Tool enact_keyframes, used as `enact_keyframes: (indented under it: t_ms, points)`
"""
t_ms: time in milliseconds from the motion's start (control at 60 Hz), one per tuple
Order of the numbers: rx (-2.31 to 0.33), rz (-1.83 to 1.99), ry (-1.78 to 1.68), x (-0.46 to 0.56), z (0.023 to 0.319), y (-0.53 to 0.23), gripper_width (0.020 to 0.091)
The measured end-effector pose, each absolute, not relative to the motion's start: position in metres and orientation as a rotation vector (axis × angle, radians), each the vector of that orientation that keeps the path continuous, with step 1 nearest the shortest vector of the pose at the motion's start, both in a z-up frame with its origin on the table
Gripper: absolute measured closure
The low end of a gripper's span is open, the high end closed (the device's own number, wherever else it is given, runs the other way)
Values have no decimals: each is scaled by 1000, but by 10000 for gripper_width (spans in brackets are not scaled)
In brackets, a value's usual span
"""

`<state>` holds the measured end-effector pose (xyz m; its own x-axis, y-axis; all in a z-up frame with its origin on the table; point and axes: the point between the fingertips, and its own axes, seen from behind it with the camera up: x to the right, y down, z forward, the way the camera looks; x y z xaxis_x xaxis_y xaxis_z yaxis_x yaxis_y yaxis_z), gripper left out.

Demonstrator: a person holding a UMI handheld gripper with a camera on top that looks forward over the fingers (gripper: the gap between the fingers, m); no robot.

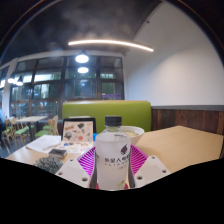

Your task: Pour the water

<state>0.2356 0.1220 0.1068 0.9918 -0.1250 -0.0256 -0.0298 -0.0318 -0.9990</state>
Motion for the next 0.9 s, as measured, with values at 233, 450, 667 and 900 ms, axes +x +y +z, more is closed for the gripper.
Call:
enact_keyframes:
  t_ms: [233,450,667,900]
  points:
    - [-1576,-103,71,234,106,124,655]
    - [-1665,-103,68,229,96,123,441]
    - [-1695,16,57,216,119,84,269]
    - [-1713,12,0,192,146,-41,277]
